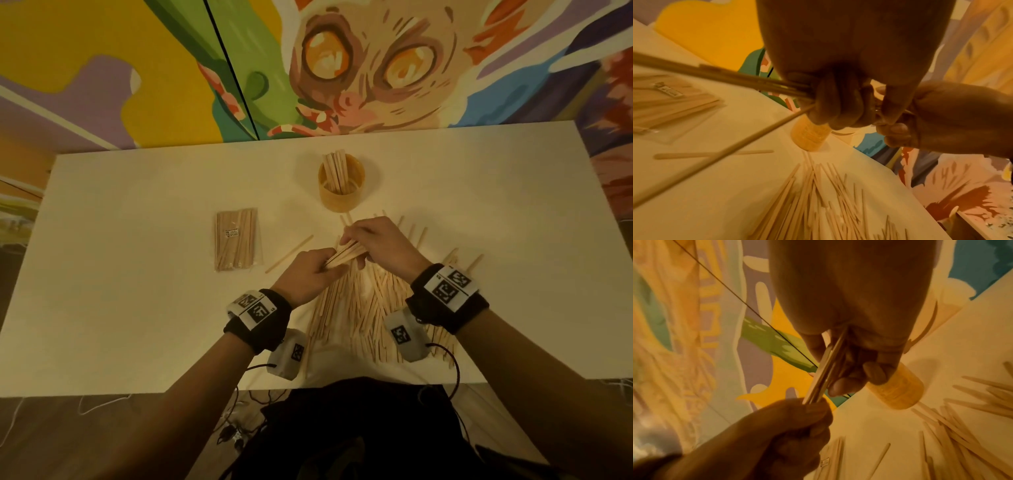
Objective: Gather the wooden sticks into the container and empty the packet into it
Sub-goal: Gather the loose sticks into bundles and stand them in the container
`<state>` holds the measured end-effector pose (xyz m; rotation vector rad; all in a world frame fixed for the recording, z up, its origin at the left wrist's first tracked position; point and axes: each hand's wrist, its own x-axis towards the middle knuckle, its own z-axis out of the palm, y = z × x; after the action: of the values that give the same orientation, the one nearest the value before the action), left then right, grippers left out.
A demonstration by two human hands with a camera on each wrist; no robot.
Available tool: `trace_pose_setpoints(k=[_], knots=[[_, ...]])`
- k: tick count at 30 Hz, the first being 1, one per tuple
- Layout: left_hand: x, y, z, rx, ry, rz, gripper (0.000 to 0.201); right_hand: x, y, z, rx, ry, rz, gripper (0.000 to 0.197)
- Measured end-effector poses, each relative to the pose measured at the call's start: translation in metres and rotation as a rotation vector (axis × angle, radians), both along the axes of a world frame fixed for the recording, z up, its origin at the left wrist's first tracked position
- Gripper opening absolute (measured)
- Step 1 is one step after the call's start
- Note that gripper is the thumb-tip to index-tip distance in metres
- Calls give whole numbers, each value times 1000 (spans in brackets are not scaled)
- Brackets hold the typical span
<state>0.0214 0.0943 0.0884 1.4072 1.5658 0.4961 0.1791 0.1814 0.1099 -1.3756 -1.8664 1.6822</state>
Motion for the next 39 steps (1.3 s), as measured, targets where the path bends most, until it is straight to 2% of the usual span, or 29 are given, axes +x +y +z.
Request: trace_pose_setpoints(k=[2,5,8,10,12,14,17,20,23,28,29,33,35,39], knots=[[1,2,1,26,42,-14,22,-3,-3,-1,76,-33,42,26],[-1,5,2,34,75,-23,34,-5,-4,2,122,-24,92,28],[-4,12,8,81,71,50,38,-2,6,9,-13,150,-75,41],[-8,20,14,71,-83,262,38,3,13,10,-158,253,-222,50],[-14,28,20,27,-392,530,40,8,13,3,-226,231,-195,44],[-21,35,27,1,-665,732,42,9,4,-9,-220,98,34,32],[-29,42,32,4,-886,928,43,2,-18,-22,-286,-67,400,32],[-33,46,31,12,-1009,1058,44,-7,-32,-23,-331,-94,456,29],[-34,45,29,19,-1047,1106,43,-10,-35,-21,-232,-80,460,19],[-34,41,25,44,-1103,1162,42,-15,-35,-15,-120,-26,368,24],[-36,41,25,57,-1109,1173,43,-15,-35,-14,-167,-1,329,25],[-38,41,24,110,-1108,1247,43,-9,-39,-6,-586,266,146,40],[-36,42,24,129,-1102,1271,43,-11,-42,-4,-584,307,144,38],[-26,42,21,120,-1166,1272,43,-19,-39,-7,-405,247,64,29]])
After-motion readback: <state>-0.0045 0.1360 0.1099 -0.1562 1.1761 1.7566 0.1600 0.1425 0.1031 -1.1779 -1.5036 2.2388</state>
